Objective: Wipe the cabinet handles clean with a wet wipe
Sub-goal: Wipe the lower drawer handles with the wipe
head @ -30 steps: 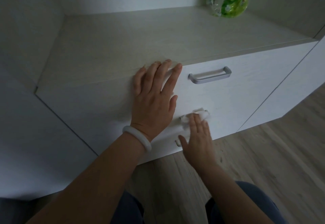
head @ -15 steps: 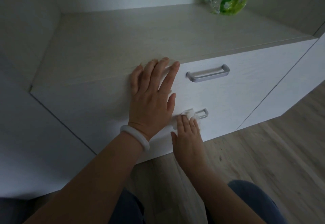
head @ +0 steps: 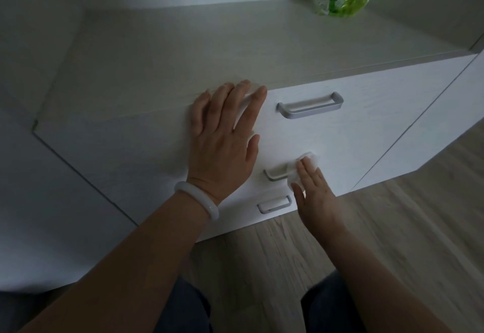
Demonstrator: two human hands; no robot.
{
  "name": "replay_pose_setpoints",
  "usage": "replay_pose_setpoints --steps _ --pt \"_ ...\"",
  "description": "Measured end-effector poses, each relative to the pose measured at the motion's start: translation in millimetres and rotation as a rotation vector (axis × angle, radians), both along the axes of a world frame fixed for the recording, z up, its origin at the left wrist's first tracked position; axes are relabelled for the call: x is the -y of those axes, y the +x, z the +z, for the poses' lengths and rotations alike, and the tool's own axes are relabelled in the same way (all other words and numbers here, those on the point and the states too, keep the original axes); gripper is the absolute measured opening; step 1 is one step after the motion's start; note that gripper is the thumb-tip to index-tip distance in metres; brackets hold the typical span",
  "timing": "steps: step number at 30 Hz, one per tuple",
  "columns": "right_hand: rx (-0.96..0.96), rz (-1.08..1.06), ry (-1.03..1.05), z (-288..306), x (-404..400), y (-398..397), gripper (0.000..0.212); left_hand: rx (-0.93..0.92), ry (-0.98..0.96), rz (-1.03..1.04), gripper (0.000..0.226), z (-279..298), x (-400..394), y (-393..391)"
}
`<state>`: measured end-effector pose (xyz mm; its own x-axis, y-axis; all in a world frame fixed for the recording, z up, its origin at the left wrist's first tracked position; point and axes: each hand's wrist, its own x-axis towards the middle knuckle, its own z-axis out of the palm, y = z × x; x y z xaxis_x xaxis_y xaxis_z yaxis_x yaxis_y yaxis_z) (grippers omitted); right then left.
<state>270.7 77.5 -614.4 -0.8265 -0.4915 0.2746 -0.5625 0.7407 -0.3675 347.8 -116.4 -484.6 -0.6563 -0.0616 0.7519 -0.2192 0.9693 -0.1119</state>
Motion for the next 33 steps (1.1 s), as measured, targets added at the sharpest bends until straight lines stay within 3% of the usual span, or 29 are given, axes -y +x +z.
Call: replay_pose_setpoints --steps 3,7,12,15,19,23,26,29,33 --pt "0.092 -0.081 -0.044 6 10 9 0.054 -0.002 0.0 -0.008 0.067 -1 0 -1" --pt "0.122 -0.022 0.088 12 17 33 0.058 -0.01 0.006 -0.004 0.067 -1 0 -3" --pt "0.033 -0.052 0.142 7 8 20 0.057 -0.025 0.016 -0.01 0.066 -2 0 -3" --pt "0.102 -0.082 0.086 10 20 28 0.057 -0.024 0.018 -0.018 0.065 -1 0 -4" --pt "0.029 0.104 0.084 6 22 39 0.06 -0.029 0.014 -0.015 0.062 -2 0 -4" --pt "0.023 -0.045 0.063 1 16 29 0.066 -0.04 0.016 -0.023 0.062 -2 0 -4" --pt "0.093 0.033 0.025 3 38 50 0.069 -0.041 0.022 -0.027 0.062 -2 0 -4" --pt "-0.004 0.165 0.112 -1 27 43 0.081 -0.034 0.011 -0.023 0.062 -2 1 -3" --pt "-0.022 0.161 0.137 -8 12 31 0.1 -0.018 0.01 -0.023 0.063 -2 1 -2"
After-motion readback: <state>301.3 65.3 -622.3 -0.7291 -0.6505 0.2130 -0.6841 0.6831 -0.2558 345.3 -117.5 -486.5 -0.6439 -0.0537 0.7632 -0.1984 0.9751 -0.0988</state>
